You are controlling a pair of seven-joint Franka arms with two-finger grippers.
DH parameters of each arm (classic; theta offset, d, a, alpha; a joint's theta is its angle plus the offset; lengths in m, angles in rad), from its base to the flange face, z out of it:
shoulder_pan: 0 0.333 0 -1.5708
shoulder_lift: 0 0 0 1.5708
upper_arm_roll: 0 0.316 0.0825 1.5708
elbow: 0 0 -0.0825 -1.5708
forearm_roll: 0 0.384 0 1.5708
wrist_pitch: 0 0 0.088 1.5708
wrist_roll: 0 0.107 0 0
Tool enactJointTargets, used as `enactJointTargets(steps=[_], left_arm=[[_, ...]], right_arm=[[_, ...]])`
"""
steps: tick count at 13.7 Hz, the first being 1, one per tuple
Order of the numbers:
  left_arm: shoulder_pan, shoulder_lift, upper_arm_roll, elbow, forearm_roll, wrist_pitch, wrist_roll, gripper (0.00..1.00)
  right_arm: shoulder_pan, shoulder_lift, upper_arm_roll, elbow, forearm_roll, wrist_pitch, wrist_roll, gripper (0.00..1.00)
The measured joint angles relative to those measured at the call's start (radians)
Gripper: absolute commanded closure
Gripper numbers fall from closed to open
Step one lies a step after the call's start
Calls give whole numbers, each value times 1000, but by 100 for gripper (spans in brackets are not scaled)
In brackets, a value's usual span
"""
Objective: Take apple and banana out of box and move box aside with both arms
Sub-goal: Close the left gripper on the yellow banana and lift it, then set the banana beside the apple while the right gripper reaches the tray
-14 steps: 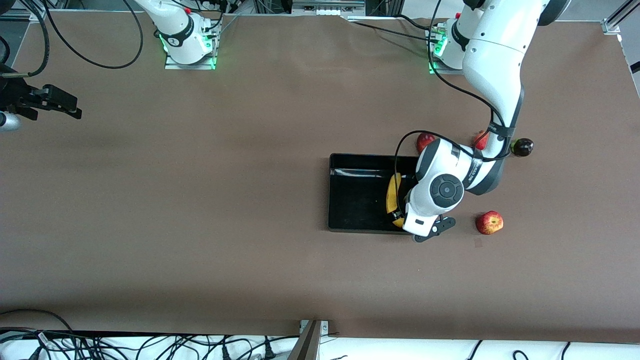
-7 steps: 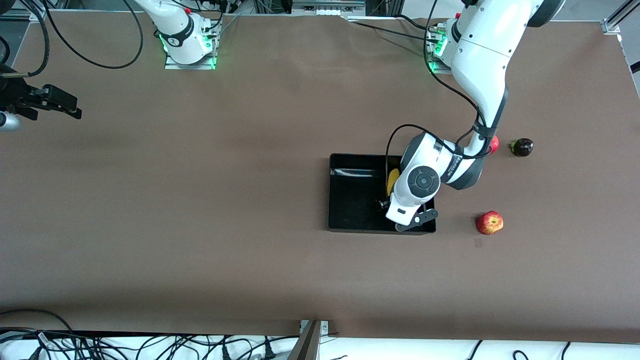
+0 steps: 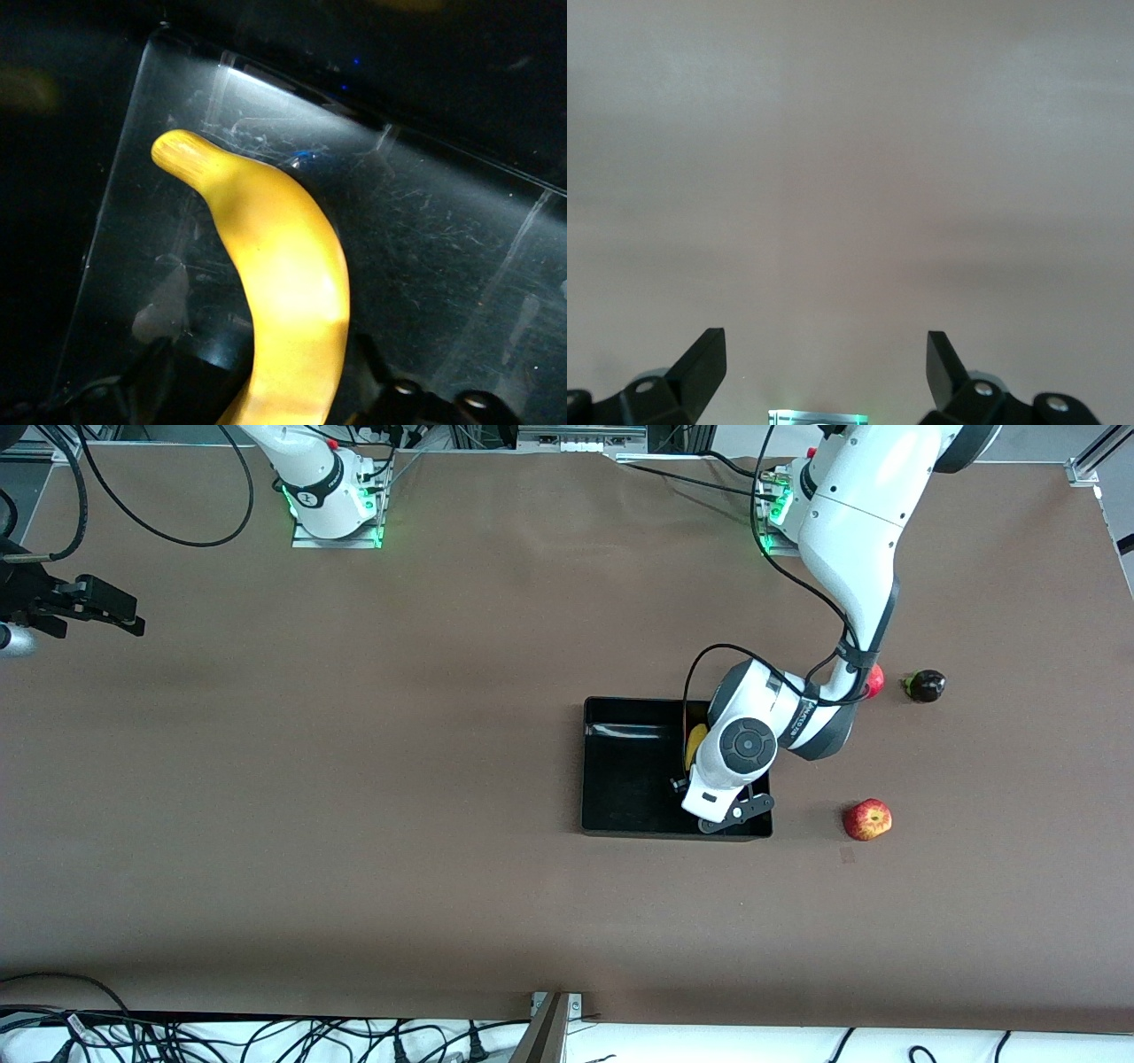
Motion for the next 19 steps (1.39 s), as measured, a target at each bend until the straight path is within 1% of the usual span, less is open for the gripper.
enactJointTargets(steps=[4, 7, 10, 13, 16, 17, 19], left_arm=[[1, -7, -1, 2, 0, -10, 7, 100], [2, -45, -1, 23, 0, -121, 26, 100], [7, -91, -1, 71, -1, -233, 38, 100], [13, -108, -1, 117, -2, -335, 61, 100], [46, -140, 1, 163, -2, -500, 187, 100], [71, -158, 2, 167, -2, -541, 236, 100], [135, -185, 12, 168, 2, -582, 353, 100]], right_arm=[[0, 0, 0, 0, 0, 0, 0, 0], [0, 0, 0, 0, 0, 0, 0, 0], [0, 0, 0, 0, 0, 0, 0, 0], [0, 0, 0, 0, 0, 0, 0, 0], [0, 0, 0, 0, 0, 0, 0, 0], [0, 0, 0, 0, 0, 0, -2, 0], [1, 5, 4, 0, 0, 1, -2, 0]])
